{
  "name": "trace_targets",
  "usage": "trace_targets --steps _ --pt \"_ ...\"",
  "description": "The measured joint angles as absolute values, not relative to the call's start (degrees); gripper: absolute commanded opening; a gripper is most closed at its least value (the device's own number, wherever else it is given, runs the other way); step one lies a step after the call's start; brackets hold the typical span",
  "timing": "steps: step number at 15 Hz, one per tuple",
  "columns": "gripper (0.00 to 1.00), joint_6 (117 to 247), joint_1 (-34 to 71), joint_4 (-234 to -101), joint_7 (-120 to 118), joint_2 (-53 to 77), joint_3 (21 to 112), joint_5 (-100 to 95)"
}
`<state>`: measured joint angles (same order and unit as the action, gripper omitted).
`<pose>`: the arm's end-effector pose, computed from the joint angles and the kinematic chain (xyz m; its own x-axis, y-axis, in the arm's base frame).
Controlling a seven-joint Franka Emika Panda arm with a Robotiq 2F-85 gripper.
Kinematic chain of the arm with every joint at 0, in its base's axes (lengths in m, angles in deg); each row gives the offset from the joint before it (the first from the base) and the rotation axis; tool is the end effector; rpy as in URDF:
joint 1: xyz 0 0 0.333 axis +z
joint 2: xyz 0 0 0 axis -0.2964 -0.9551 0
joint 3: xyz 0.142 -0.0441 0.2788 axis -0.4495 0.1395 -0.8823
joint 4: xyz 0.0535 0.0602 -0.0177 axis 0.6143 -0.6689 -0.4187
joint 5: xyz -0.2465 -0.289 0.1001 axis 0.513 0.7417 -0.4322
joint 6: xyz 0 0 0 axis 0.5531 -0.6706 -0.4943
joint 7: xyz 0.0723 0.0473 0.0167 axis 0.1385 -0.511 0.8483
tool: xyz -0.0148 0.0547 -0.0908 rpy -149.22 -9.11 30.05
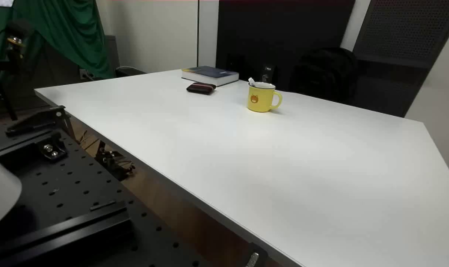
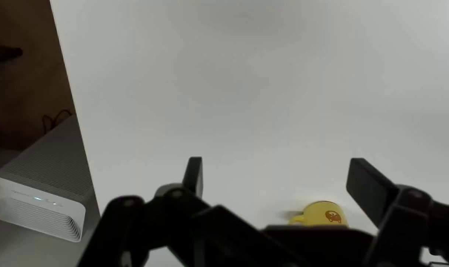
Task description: Remove the marker from the yellow cup.
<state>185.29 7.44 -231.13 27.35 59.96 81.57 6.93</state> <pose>0.3363 -0.1787 0.4053 0.9746 0.0973 0.2017 0.0788 -0.9921 0.0978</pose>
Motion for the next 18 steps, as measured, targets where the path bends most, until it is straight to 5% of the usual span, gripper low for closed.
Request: trace_targets --steps 18 --pt "1.0 190.9 12.4 -236.0 30.0 55.3 76.4 6.8"
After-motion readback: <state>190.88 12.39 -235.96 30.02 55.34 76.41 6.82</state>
